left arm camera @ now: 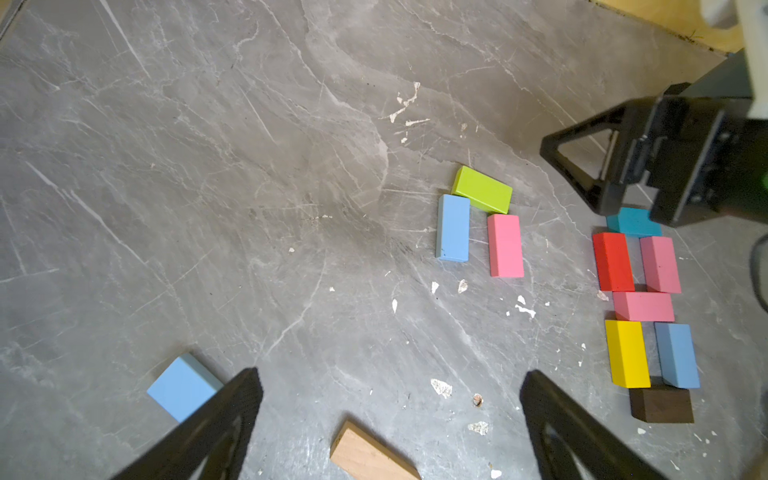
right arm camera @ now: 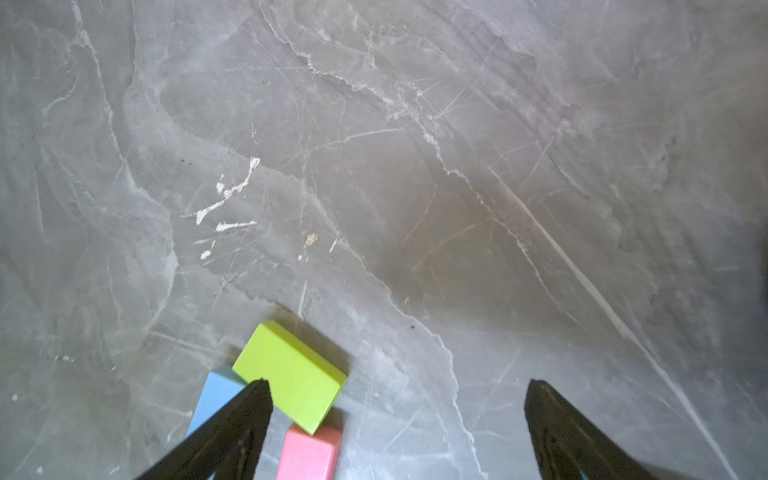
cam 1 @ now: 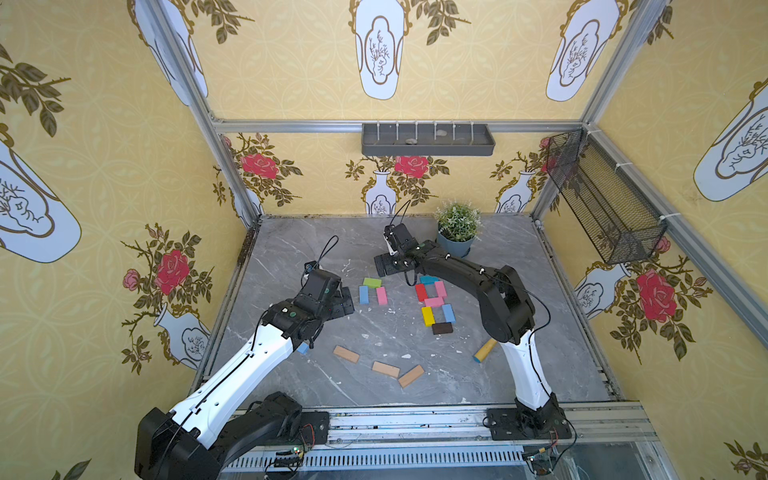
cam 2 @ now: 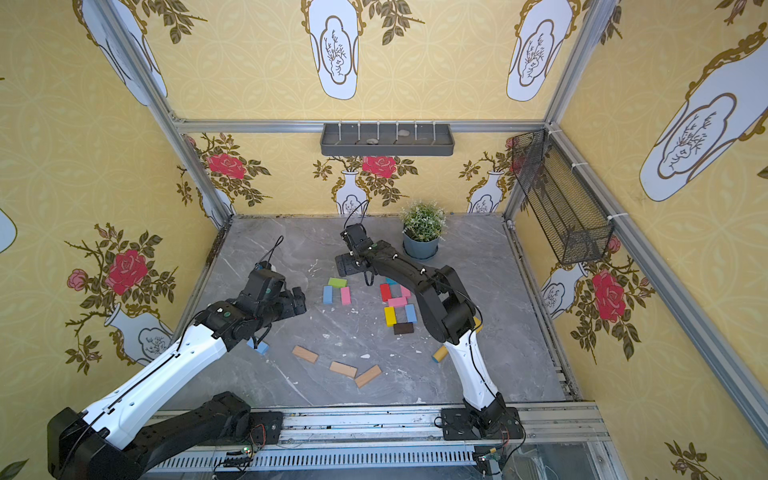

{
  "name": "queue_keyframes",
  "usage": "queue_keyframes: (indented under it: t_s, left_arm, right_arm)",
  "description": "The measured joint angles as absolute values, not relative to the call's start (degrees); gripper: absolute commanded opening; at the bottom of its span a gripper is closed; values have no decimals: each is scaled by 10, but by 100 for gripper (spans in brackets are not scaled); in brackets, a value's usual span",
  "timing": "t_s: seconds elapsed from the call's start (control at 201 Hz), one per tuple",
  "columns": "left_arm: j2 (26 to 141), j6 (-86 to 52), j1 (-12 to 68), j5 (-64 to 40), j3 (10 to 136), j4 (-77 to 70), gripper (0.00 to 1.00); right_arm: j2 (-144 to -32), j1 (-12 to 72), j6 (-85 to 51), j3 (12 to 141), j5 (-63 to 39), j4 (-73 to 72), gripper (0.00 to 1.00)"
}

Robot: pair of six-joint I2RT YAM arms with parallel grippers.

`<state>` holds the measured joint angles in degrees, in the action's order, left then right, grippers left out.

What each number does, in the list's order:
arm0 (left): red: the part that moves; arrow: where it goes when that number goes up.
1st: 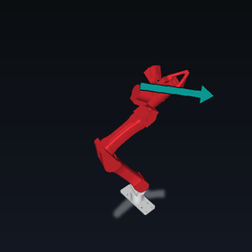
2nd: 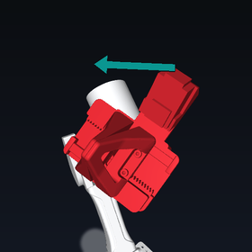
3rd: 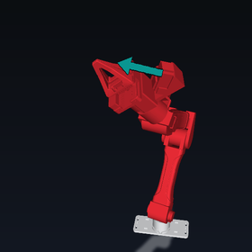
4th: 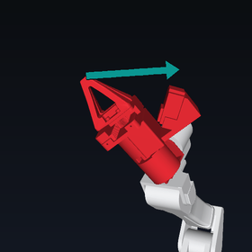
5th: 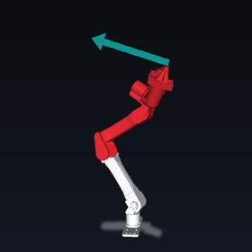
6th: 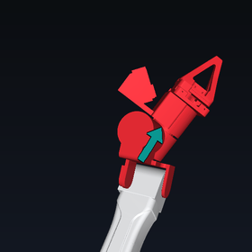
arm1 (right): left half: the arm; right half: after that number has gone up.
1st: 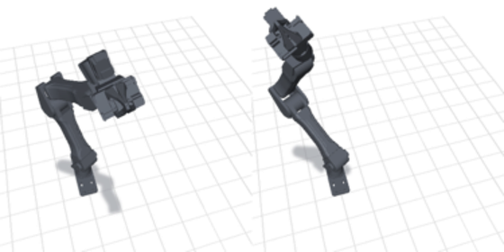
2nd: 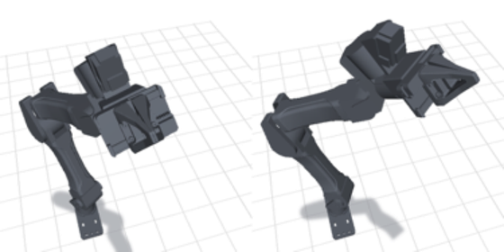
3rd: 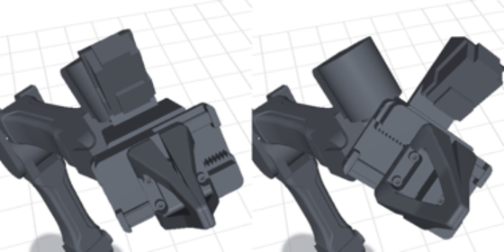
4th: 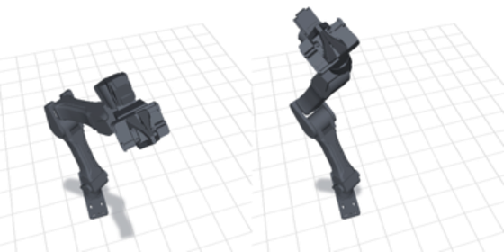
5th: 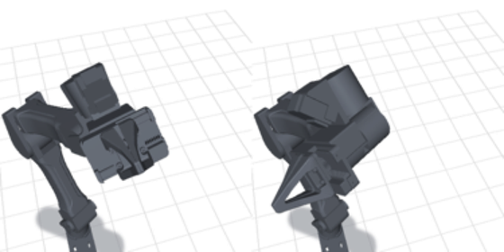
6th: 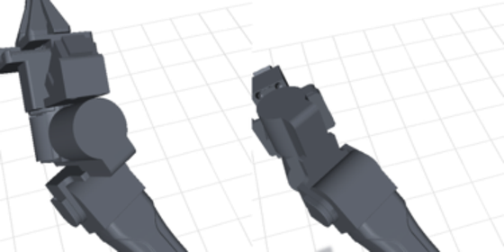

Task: Assemble the number 8 with building blocks
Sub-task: Assemble the building block at the center of the board.

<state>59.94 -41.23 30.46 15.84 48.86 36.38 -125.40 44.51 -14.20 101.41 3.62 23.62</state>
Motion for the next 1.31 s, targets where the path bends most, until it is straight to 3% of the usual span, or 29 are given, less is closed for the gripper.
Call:
queue_keyframes:
  t_s: [0.413, 0.687, 1.309]
  left_arm:
    - [573, -416, 272, 116, 465, 355, 100]
    - [575, -416, 270, 102, 455, 340, 100]
    - [580, -416, 269, 94, 453, 336, 100]
  right_arm:
    - [-1166, 467, -271, 869, -40, 238, 97]
    - [-1144, 477, -347, 805, -78, 221, 80]
    - [-1213, 541, -317, 900, 67, 307, 78]
